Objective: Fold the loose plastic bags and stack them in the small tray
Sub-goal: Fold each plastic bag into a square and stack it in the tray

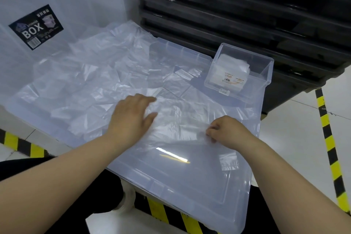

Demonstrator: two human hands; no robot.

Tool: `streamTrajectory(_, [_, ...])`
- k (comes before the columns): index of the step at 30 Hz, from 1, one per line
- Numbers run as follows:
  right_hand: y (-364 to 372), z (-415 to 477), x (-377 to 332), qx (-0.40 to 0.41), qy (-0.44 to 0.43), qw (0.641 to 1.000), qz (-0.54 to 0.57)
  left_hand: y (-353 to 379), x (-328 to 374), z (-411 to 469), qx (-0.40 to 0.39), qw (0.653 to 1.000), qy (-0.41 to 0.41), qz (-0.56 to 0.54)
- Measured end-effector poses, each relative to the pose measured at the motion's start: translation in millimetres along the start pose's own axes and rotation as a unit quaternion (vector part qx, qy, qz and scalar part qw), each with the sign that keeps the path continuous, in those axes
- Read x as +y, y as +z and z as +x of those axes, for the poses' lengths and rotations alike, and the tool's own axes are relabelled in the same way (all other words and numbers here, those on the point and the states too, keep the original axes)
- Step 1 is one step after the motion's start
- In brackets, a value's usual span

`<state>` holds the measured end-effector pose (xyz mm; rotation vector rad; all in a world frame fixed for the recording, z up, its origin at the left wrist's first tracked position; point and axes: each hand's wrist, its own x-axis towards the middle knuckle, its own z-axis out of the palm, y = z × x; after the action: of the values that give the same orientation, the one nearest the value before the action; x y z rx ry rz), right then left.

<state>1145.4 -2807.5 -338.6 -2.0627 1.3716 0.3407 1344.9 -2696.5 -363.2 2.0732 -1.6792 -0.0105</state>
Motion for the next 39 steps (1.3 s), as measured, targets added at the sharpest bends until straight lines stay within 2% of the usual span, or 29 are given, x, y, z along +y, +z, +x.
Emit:
streamTrajectory(2, [-1,0,0,-0.002,0.003,1.0,0.001,18,9,-10,-0.023,0.991,0.126,0.022])
streamTrajectory(3, [-1,-1,-1,-0.004,0.002,1.0,0.002,26,14,-15,-0.057,0.986,0.153,0.038])
streamTrajectory(5, [-2,-2,-1,-0.018,-0.001,1.0,0.013,35,20,-20,-0.16,0.972,0.155,0.076])
streamTrajectory(8, [-7,-3,2,-0.045,0.003,0.998,0.047,31,29,-14,-0.257,0.953,0.131,0.091])
streamTrajectory(13, [-25,-7,16,-0.087,0.056,0.993,0.065,36,24,-6,-0.311,0.935,0.146,0.085])
streamTrajectory(16, [-36,-12,26,-0.122,0.102,0.987,0.023,39,21,-7,-0.301,0.939,0.147,0.072])
streamTrajectory(18, [-42,-16,30,-0.089,0.132,0.987,-0.033,39,21,-8,-0.303,0.94,0.144,0.063])
streamTrajectory(20, [-45,-19,33,0.034,0.143,0.983,-0.114,40,21,-8,-0.303,0.94,0.138,0.066])
streamTrajectory(22, [-40,-24,28,0.179,0.112,0.962,-0.17,42,20,-9,-0.305,0.941,0.13,0.065])
streamTrajectory(24, [-25,-25,14,0.229,0.015,0.959,-0.166,42,20,-11,-0.303,0.942,0.125,0.069])
streamTrajectory(27, [19,-23,-9,0.165,-0.147,0.966,-0.137,44,19,-12,-0.296,0.943,0.128,0.082])
streamTrajectory(29, [47,-20,-17,0.104,-0.196,0.966,-0.133,46,18,-11,-0.293,0.943,0.131,0.086])
streamTrajectory(31, [63,-14,-14,0.071,-0.199,0.969,-0.127,48,16,-11,-0.29,0.946,0.129,0.072])
streamTrajectory(33, [69,-8,-4,0.087,-0.204,0.959,-0.175,47,13,-11,-0.292,0.946,0.129,0.064])
streamTrajectory(37, [55,-10,-1,0.074,-0.145,0.962,-0.22,42,10,-9,-0.301,0.939,0.14,0.084])
streamTrajectory(39, [52,-12,9,0.082,-0.179,0.954,-0.226,36,7,-10,-0.297,0.939,0.142,0.095])
